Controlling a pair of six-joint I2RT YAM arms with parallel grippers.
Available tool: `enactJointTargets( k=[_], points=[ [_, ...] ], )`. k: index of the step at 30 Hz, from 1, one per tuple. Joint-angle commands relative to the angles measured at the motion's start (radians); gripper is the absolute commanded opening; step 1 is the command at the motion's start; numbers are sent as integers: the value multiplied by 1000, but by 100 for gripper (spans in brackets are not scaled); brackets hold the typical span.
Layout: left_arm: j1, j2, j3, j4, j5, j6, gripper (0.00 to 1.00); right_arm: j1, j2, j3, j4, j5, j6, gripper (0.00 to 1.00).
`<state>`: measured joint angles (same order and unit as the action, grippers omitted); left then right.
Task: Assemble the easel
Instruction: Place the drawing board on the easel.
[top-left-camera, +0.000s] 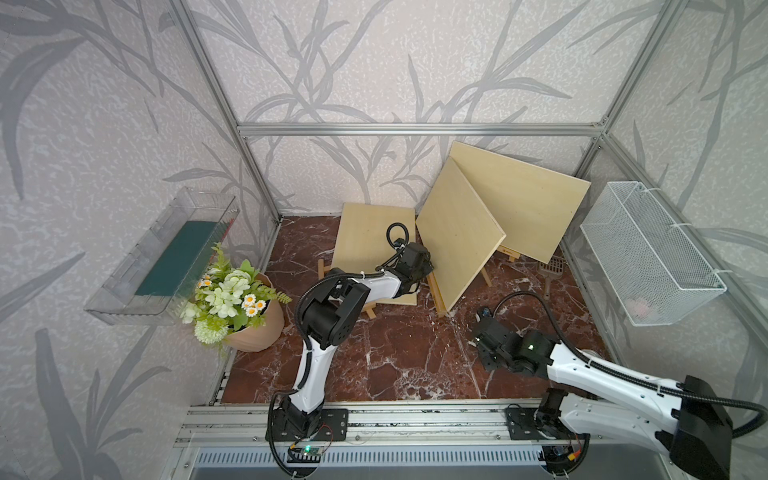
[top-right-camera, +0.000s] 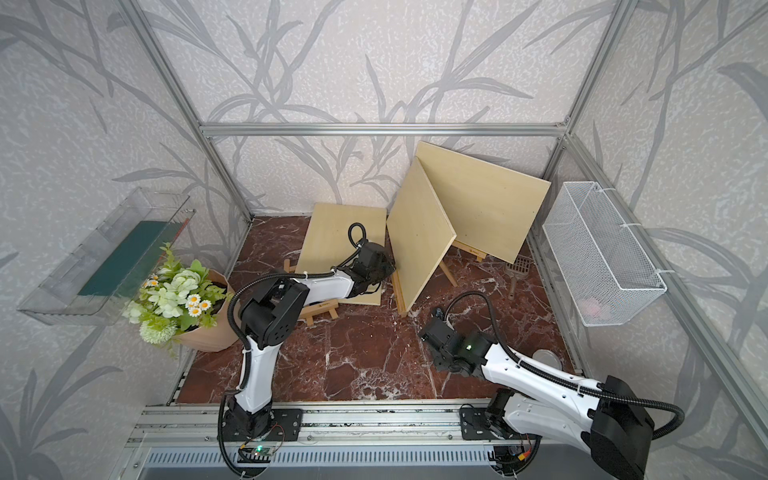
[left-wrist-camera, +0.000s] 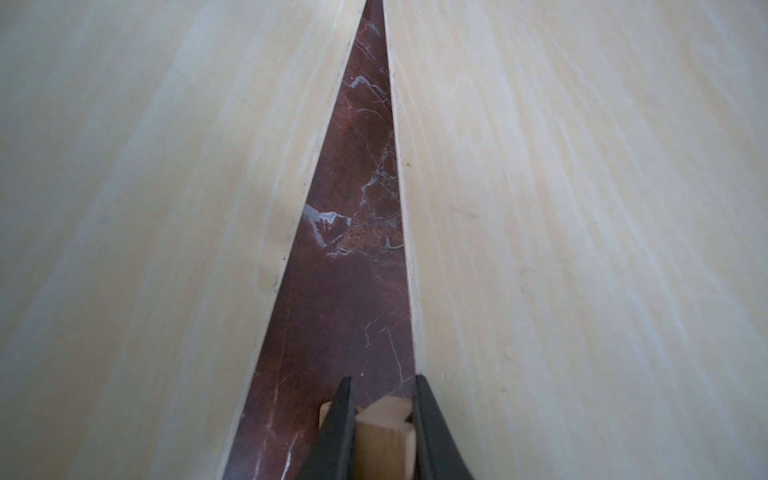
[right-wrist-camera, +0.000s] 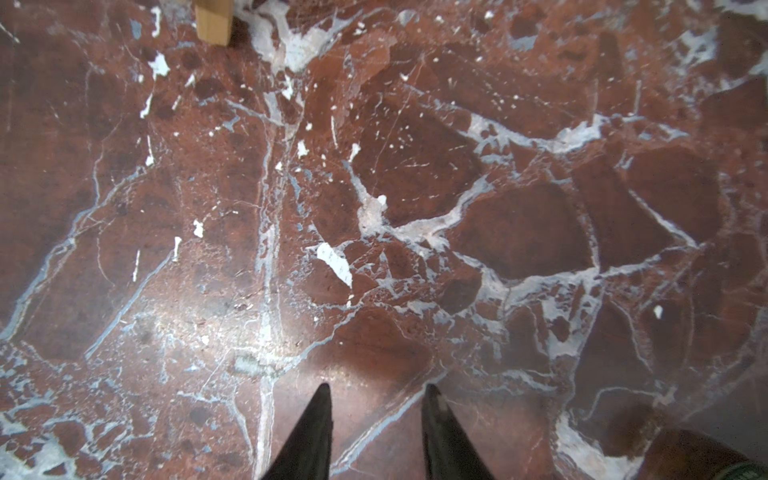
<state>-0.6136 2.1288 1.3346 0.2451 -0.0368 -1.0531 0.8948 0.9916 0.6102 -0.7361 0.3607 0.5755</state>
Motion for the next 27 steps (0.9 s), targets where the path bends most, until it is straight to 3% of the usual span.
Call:
enactJointTargets(
  k=[1,5,10,13,17,24,27],
  points=[
    [-4,65,-24,-76,-29,18,0,-22,-97,98,-64,138,-6,43],
    [-4,60,-26,-83,-31,22,0,-154,-201,257,29,111,-169,61],
    [-2,51,-35,-74,-29,21,0,-354,-126,504,155,-145,-317,74],
    [-2,51,-34,-68,-26,19,0,-427,-9,656,149,-274,-344,75],
    [-3,48,-34,-64,-23,21,0,-452,122,785,121,-358,-389,75],
    [-4,48,-29,-64,-16,27,0,-489,265,889,61,-228,-369,70],
    [-4,49,-27,-67,-12,30,0,-499,292,910,62,-237,-379,69]
  ],
)
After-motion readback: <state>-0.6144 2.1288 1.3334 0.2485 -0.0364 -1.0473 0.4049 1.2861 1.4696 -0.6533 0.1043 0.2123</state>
